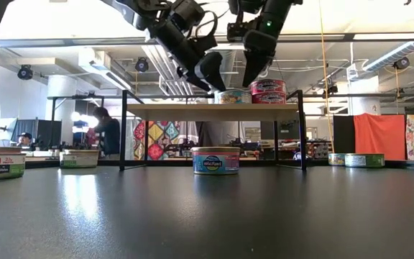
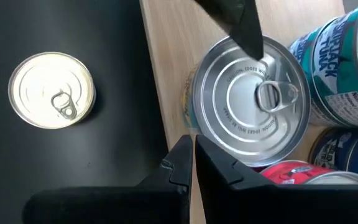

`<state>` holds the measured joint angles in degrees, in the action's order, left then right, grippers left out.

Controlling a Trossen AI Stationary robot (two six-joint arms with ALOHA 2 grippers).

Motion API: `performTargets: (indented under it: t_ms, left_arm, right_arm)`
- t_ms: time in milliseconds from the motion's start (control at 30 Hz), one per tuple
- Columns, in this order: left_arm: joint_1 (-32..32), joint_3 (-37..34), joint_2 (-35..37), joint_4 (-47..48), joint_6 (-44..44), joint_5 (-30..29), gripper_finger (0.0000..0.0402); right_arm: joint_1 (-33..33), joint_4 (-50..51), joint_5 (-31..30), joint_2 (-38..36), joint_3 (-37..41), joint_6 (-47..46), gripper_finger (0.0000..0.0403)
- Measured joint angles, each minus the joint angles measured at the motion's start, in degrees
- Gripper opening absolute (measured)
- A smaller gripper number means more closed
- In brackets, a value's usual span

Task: Stack canned seafood by type on shelf
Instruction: Put the yellow blue tuna can on the shelf

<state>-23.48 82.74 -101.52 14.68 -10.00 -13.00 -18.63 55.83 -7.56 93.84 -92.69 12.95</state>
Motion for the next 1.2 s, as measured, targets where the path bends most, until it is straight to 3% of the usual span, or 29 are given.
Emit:
performTargets:
  t_ms: [267,467,1033,1200]
  left_arm:
    - [1.4,0.0,0.3,2.4,-0.9,-0.1,0.0398]
    - [1.3,0.0,0.1,1.4,-1.1,-4.3,0.0398]
    - [3.2,0.2,0.1,3.9,-1.2,-4.5,0.0398]
    - [3.2,0.2,0.2,4.1,-1.0,-4.5,0.0398]
  right_arm:
    - [0.0,-0.5,0.5,0.0,1.6,0.0,0.0013]
    - [0.0,-0.8,0.6,0.0,2.1,-0.3,0.0013]
    - [-0.3,-1.9,0.0,0.0,2.4,-0.4,0.0013]
    - [-0.3,-1.9,-3.6,0.0,2.4,-0.3,0.0013]
